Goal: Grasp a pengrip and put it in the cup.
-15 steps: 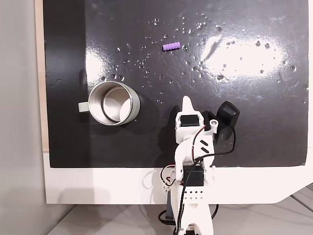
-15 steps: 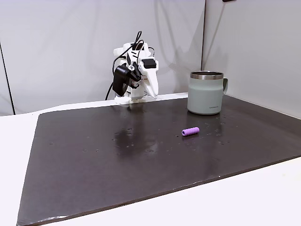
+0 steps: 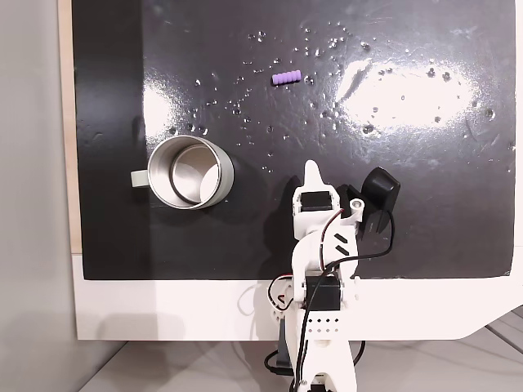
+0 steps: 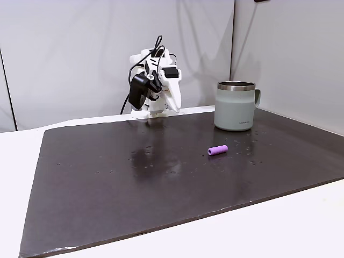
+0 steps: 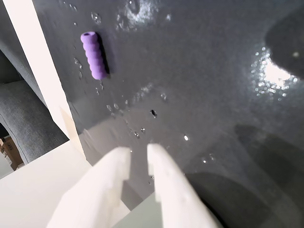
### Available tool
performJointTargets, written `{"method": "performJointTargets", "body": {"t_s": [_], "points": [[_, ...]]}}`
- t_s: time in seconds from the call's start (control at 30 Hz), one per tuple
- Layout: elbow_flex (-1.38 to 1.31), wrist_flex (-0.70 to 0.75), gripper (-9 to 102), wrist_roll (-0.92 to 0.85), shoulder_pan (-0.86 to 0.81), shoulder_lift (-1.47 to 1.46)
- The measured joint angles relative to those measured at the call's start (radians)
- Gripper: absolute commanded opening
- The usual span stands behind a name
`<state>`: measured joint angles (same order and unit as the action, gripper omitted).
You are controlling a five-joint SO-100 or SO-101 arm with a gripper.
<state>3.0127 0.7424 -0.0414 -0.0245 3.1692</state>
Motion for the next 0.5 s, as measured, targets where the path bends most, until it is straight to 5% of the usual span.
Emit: {"method": "performJointTargets", "body": {"t_s": [0.27, 0.5], "points": [[-0.043, 0.009, 0, -0.002, -0.020, -0.015], [-0.324, 0.003, 0, -0.003, 0.006, -0.342]]}}
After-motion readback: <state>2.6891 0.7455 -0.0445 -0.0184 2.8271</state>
